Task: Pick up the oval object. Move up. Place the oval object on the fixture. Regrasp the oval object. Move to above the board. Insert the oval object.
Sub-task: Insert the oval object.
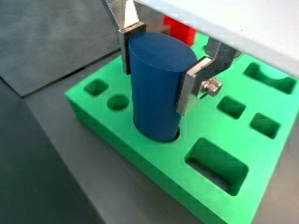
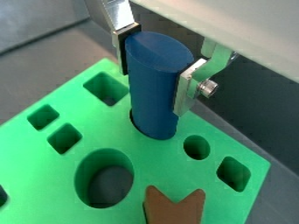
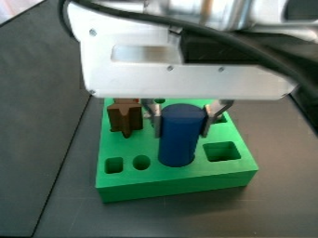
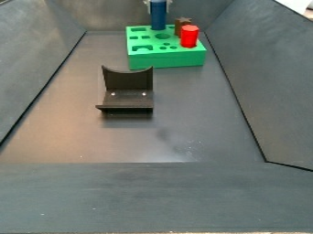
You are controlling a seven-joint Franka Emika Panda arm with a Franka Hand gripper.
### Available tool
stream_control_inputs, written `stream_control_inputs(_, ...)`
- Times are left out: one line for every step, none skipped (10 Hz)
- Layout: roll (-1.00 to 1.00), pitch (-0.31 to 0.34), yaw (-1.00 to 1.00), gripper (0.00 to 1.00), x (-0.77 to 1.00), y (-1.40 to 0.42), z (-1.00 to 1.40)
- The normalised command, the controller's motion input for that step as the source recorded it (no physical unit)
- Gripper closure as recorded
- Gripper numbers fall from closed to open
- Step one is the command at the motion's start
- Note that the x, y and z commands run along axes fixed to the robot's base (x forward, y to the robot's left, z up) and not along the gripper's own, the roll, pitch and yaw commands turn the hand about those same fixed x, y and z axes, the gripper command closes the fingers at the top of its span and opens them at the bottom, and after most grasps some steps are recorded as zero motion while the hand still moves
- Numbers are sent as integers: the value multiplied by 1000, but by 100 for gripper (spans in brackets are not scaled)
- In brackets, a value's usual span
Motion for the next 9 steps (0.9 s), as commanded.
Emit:
stream_control_inputs(0, 0, 0, 100, 0, -11, -60)
stream_control_inputs(166, -106, 0, 100, -117, -143, -623)
stream_control_inputs(267, -104, 20, 100, -169, -166, -809)
stream_control_inputs(306, -67, 77, 100, -169, -94, -760)
stream_control_inputs(280, -107, 114, 100, 74, -337, -649)
stream_control_inputs(224, -113, 86, 100, 80, -211, -749)
stream_control_inputs(40, -171, 29, 100, -51, -11, -260)
stream_control_inputs(0, 6, 0, 100, 0, 0, 0)
stream_control_inputs(0, 0, 0, 100, 0, 0, 0)
